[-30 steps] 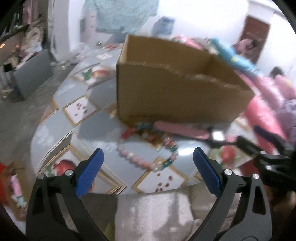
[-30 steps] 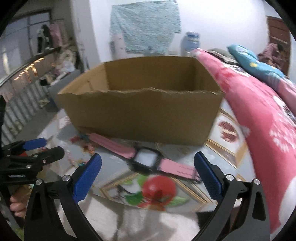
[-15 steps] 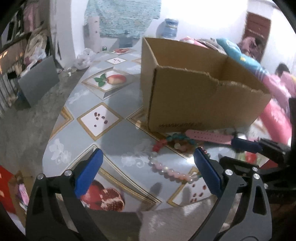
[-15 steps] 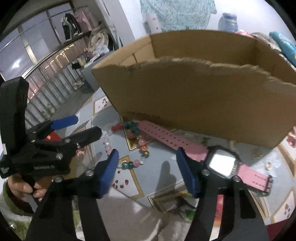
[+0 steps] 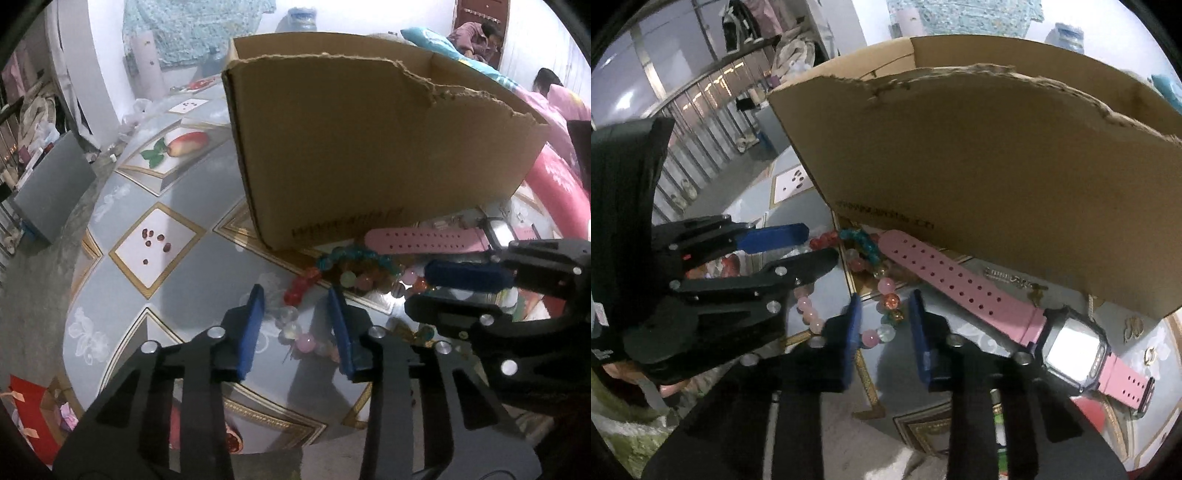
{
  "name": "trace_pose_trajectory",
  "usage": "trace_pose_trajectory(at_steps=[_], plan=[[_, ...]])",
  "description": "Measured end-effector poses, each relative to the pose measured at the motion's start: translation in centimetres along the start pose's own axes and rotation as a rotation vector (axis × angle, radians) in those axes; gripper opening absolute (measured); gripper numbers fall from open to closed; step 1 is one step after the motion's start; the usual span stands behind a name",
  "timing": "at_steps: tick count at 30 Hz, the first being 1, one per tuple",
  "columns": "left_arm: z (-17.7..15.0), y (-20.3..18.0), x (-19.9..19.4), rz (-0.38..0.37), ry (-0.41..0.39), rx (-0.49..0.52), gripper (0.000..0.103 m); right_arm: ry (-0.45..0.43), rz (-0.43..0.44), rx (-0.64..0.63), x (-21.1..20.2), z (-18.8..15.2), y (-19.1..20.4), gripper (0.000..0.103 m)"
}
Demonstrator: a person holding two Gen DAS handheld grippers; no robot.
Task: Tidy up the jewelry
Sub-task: 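Reach the left gripper to the multicolour bead bracelet and close on it, then lift the bracelet with the left gripper and lower it into the box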
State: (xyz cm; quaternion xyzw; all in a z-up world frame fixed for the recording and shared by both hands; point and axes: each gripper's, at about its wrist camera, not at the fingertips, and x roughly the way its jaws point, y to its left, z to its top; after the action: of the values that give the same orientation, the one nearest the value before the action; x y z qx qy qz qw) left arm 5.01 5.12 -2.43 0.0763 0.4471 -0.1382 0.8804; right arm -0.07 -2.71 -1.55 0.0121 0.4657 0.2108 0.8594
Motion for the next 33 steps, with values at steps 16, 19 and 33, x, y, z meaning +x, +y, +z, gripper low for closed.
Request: trace_pose_trajectory(at_steps=[16,19,33], plan=[[0.3,0.8,-4.9,-0.134,-0.085,-0.103,0.009,-0.037,0.142,0.061,-2.4,-0.2,-1.6,0.010],[0.9,0.7,-6.8,-0.161,-0.111,-0.111,0.009,-0.073,0.154,0.055,-4.2,-0.1,-1.7,0.010],[11.8,-1.5,-14.0,-0.225,-0.326,0.007,0.009,-0.256,0.183,-0.013,-13.1,10.6,-5.5,0.010]])
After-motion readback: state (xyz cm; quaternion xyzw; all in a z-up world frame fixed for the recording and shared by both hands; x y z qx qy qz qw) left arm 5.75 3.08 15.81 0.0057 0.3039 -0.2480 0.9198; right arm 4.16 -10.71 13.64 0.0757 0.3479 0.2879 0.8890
